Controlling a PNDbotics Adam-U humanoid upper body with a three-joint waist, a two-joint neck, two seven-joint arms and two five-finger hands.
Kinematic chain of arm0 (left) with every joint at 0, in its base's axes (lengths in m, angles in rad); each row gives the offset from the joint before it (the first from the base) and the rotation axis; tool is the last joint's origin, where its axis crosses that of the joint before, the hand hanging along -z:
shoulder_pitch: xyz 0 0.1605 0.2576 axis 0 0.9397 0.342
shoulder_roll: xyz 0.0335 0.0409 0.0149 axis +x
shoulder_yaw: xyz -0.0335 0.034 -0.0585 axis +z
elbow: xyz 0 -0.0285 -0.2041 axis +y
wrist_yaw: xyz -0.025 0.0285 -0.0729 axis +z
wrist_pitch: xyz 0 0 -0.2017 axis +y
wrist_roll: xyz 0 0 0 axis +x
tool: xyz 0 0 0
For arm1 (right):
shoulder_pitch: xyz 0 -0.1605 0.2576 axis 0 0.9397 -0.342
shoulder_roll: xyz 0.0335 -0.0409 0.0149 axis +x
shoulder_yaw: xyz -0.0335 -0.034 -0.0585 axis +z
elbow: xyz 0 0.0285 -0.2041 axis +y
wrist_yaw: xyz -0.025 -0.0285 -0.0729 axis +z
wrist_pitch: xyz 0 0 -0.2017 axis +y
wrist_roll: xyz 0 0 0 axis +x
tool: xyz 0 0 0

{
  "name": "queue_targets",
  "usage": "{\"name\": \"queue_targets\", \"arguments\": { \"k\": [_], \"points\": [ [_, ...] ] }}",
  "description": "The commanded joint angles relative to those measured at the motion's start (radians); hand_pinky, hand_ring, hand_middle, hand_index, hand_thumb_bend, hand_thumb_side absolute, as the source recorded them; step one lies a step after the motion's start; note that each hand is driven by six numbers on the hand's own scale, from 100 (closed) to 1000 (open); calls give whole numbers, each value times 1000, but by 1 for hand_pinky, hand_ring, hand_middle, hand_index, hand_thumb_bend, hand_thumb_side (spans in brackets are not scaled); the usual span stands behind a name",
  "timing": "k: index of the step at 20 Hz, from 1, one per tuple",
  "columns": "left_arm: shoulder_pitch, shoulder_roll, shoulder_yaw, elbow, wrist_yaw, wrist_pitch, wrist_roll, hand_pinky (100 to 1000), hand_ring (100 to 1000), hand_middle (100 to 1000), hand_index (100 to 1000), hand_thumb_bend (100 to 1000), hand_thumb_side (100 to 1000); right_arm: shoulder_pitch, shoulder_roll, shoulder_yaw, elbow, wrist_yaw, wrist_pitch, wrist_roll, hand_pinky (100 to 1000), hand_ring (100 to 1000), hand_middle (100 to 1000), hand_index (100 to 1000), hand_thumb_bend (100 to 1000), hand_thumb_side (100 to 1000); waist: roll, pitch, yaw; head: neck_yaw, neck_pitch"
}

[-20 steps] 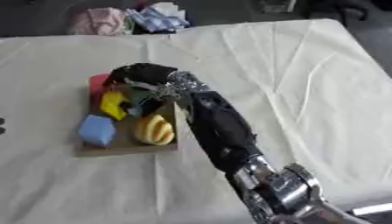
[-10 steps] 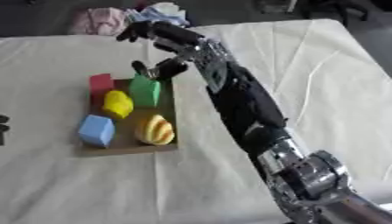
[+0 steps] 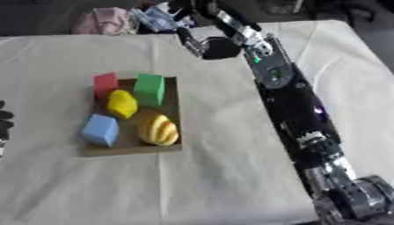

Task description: Pick up objects on the table and place them in the box.

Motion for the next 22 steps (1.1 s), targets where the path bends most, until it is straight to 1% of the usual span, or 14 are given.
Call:
{"name": "queue_targets", "arguments": {
  "k": [1,5,7,9,11,12,13,14,15,16,18,19,20,22],
  "points": [
    [-3,2,13,-16,9,4,17,717,674,667,867,100,718,39,-56,-29,-124,-125,74,27,857,744,751,847,100,425,-10,-4,-3,11,5],
    [-3,-9,15,-16,17,11,29,713,671,663,864,100,732,156,-59,-67,-230,-214,156,46,849,727,731,835,100,427,-10,0,-8,21,5],
    [-5,-14,16,-16,22,14,36,712,669,660,863,100,735,208,-52,-81,-269,-239,194,52,849,725,728,833,100,445,-9,1,-10,27,5],
    [-7,-19,15,-16,28,15,42,711,669,660,862,100,738,249,-45,-89,-299,-254,220,61,848,723,726,832,100,445,-8,2,-11,35,5],
    [-7,-24,15,-16,34,16,48,710,668,659,861,100,739,285,-36,-95,-325,-264,238,69,845,716,721,831,100,448,-6,1,-11,43,5],
    [-6,-27,15,-16,36,17,52,710,668,659,861,100,738,302,-31,-98,-338,-267,245,71,843,712,719,831,100,363,-6,0,-10,47,5],
    [-5,-29,15,-16,39,18,55,710,667,658,861,100,737,318,-25,-100,-348,-271,250,72,841,708,715,830,100,450,-6,-2,-9,50,5],
    [-4,-32,15,-16,42,19,59,709,667,657,860,100,736,335,-18,-102,-358,-273,255,73,840,706,713,830,100,448,-5,-3,-8,55,5],
    [-4,-37,16,-16,46,20,63,709,666,656,860,100,737,351,-11,-104,-368,-273,259,74,840,705,712,829,100,345,-4,-4,-7,61,5],
    [-3,-42,16,-16,50,21,67,708,666,656,859,100,740,365,-4,-104,-377,-273,265,76,840,705,712,829,100,443,-2,-5,-7,67,5],
    [-1,-52,15,-16,57,27,74,708,666,655,859,100,752,389,8,-104,-392,-269,276,83,840,705,711,827,100,424,0,-6,-6,76,5],
    [0,-58,15,-16,61,31,77,707,666,655,858,100,759,399,13,-102,-397,-265,280,88,839,704,710,826,100,399,1,-7,-6,78,5],
    [0,-62,14,-16,65,35,81,707,666,655,858,100,761,408,18,-101,-402,-262,283,94,839,704,710,826,100,424,2,-8,-7,80,5],
    [0,-71,12,-16,73,45,86,707,666,655,858,100,772,426,28,-95,-408,-259,289,108,838,701,707,824,100,422,2,-9,-7,84,5]
  ]
}}
